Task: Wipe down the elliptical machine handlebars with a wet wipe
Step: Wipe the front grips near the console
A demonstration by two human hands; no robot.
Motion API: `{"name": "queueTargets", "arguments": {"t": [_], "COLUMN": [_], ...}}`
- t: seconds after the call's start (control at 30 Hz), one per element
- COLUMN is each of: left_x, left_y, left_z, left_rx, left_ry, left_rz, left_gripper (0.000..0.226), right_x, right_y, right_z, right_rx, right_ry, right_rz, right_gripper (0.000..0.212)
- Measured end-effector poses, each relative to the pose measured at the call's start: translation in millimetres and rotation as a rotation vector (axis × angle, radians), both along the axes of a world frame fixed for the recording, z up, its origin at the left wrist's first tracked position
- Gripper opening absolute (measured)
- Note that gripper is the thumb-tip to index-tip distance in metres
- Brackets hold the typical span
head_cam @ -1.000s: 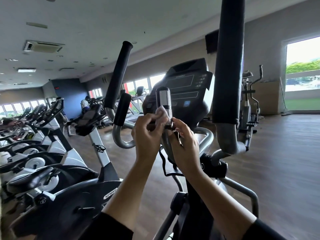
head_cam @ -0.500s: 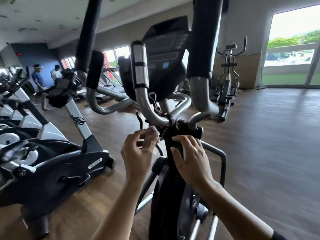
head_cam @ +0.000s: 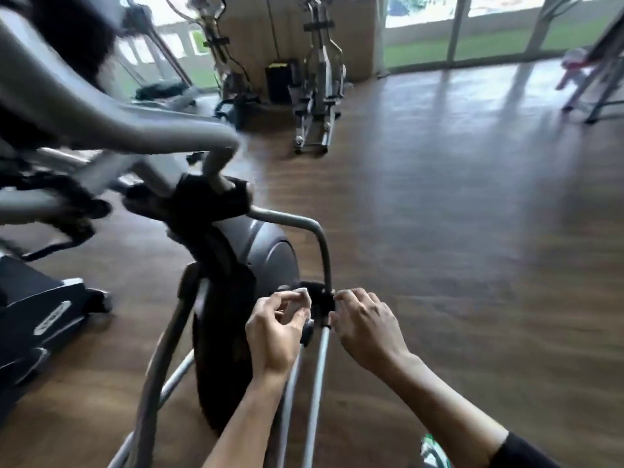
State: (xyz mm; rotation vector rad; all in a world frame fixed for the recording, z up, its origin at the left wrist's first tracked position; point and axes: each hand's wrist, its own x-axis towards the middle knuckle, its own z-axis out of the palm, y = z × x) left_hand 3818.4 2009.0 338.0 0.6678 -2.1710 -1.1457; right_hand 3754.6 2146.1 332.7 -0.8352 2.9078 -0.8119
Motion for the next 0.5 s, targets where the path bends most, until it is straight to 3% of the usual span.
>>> {"name": "queueTargets", "arguments": {"t": [0.27,0.5], "left_x": [-164,-322], "left_y": [89,137], "left_z": [-49,-35], "left_rx": [0.017,-0.059], "left_ry": [-0.145,-0.168], "left_rz": [-0.149,-0.115], "left_gripper": [0.029,0.024], "right_x": [-147,-312], "right_y": [102,149], "right_z": [-40,-13], "right_rx": [0.12,0.173], "right_ry": [-0.077,-0.061], "right_rz": [-0.15,-0.134], "right_gripper": [0.033,0.033]}}
